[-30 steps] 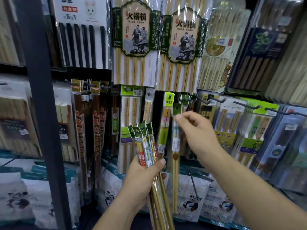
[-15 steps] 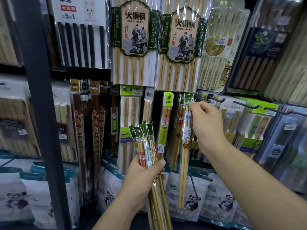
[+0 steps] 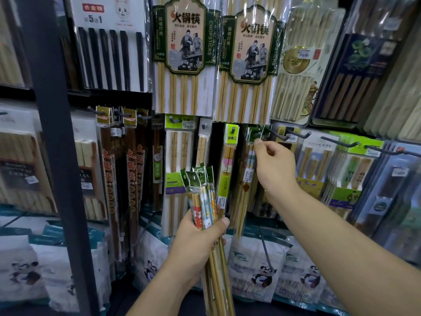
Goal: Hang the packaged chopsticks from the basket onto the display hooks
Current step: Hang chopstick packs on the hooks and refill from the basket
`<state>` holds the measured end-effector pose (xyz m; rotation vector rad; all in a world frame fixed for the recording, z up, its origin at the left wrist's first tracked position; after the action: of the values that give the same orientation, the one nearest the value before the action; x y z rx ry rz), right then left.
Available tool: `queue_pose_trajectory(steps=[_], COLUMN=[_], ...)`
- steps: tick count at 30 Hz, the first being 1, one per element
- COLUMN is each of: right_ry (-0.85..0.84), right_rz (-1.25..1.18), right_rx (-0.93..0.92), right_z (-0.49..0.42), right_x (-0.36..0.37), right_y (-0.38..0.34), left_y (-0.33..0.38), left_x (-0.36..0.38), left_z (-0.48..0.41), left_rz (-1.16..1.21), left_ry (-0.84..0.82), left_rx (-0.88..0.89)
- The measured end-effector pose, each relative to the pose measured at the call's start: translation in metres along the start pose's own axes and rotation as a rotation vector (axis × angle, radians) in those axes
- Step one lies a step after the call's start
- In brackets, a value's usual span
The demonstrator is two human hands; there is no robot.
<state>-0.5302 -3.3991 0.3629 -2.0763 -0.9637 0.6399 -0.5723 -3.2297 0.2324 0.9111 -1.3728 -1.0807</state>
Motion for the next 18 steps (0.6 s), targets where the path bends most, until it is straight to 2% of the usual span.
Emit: queue_pose_trajectory(steps=[7,13,15,18], right_ry=[0.039,-0.417,-0.454,-0.422], right_rz=[-0.003,-0.064,-0.083,-0.056], right_rx=[0.093,-0.015,-0.041,-0.03], right_z=[0.021,0.07,0.076,0.075], right_x=[0.0,0.007,0.008,0.007], right_y=[0.004,-0.005,-0.007,-0.006], left_y=[0.001,0.004,0.007,0.009], left_x=[0.0,0.002,0.003,0.004], left_z=[0.002,0.005,0.007,0.01], left_rz=[-0.007,-0.055,-0.073,-0.151], left_ry=[-0.031,-0.098,-0.131,-0.138], left_rx=[0.009,0.04,0.068,0.103])
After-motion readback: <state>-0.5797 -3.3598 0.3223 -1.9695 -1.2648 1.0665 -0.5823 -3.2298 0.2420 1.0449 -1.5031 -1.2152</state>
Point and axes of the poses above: each hand's wrist, its own z-axis away from the middle knuckle, its own x-axis out of the palm, y = z × x, the point moved 2 cm from there along -z, towards the middle knuckle, and after that the axes turned 5 degrees about -x, right-handed, at the moved point
